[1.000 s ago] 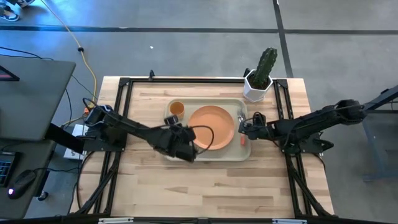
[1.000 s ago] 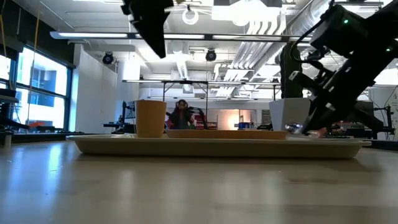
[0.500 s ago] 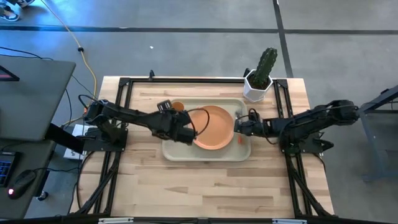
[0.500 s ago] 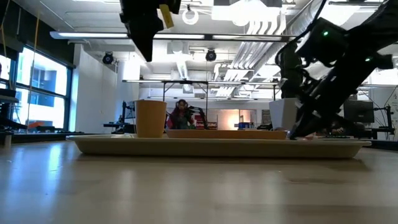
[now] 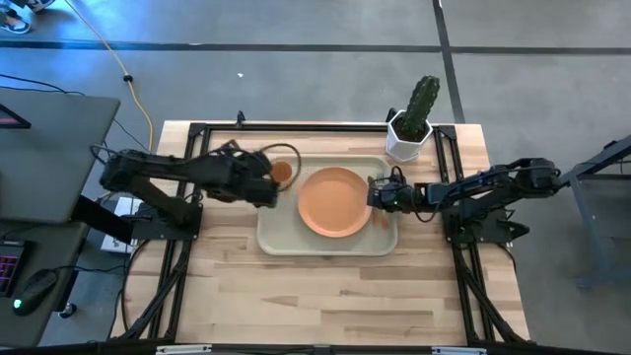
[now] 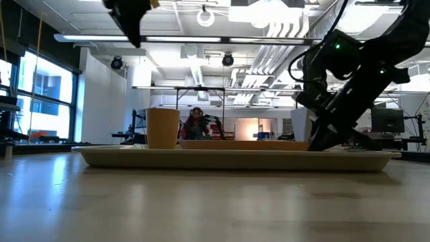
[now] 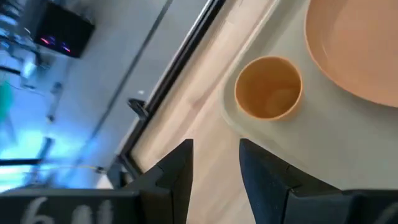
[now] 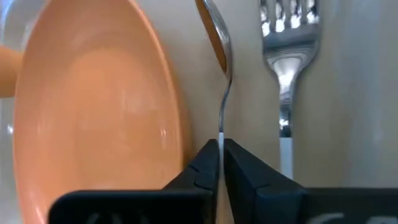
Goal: Pick and place plate/cup/fork/spoon on tray
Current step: Put the orange spoon to the left side of the orange fork on the light brown tray, then adjust the light brown tray
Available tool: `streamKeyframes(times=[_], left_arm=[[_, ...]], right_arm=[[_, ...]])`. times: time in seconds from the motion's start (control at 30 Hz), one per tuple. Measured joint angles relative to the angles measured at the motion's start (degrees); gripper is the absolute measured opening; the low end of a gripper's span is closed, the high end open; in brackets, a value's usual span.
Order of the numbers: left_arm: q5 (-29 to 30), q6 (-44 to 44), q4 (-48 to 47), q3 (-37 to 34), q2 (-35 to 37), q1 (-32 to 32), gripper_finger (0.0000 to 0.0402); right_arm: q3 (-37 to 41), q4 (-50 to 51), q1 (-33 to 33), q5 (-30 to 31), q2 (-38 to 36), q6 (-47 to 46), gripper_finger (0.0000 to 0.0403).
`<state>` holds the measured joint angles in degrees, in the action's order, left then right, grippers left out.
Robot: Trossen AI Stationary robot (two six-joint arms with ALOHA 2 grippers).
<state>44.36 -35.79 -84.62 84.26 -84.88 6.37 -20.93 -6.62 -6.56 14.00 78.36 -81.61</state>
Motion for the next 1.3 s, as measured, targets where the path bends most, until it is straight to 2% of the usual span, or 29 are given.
streamKeyframes(times=[0.2, 0.37, 0.57, 0.77, 0.93, 1.03, 1.17, 1.23, 1.3], left_arm=[[-4.9, -5.4, 1.1, -7.9, 10.1, 1.5, 0.0117], [-5.8, -7.6, 1.5, -12.2, 15.5, 4.0, 0.0117], [-5.7, -6.7, 1.6, -14.9, 20.5, 5.1, 0.0117], [-1.5, 1.7, 6.1, -15.0, 25.7, 3.9, 0.0117], [-1.5, 20.3, 17.4, -15.0, 27.9, 1.1, 0.0117], [-4.8, 27.5, 22.4, -15.0, 28.0, -1.5, 0.0117], [-12.3, 34.3, 31.6, -16.4, 28.1, -4.9, 0.0117], [-20.4, 39.8, 40.9, -19.3, 28.6, -6.8, 0.0117], [-31.3, 43.5, 53.7, -22.8, 28.7, -9.0, 0.0117]], right_arm=[[0.0, -0.3, -0.2, -0.7, 0.3, -0.6, 0.0071], [0.0, -1.3, 0.0, -0.5, 0.0, -0.8, 0.0127], [0.0, 1.8, 1.2, 5.3, -4.8, -2.1, 0.0157], [0.0, 4.7, 1.1, 9.9, -15.5, 2.4, 0.0158], [0.0, 5.3, 1.1, 15.6, -22.8, 5.6, 0.0158], [0.0, 2.4, 1.1, 18.3, -26.4, 9.4, 0.0158], [0.0, -7.9, 1.1, 19.8, -29.5, 17.2, 0.0156], [0.0, -14.1, 0.9, 19.9, -29.5, 20.7, 0.0154], [-1.1, -18.4, 0.8, 19.4, -28.8, 24.2, 0.0152]])
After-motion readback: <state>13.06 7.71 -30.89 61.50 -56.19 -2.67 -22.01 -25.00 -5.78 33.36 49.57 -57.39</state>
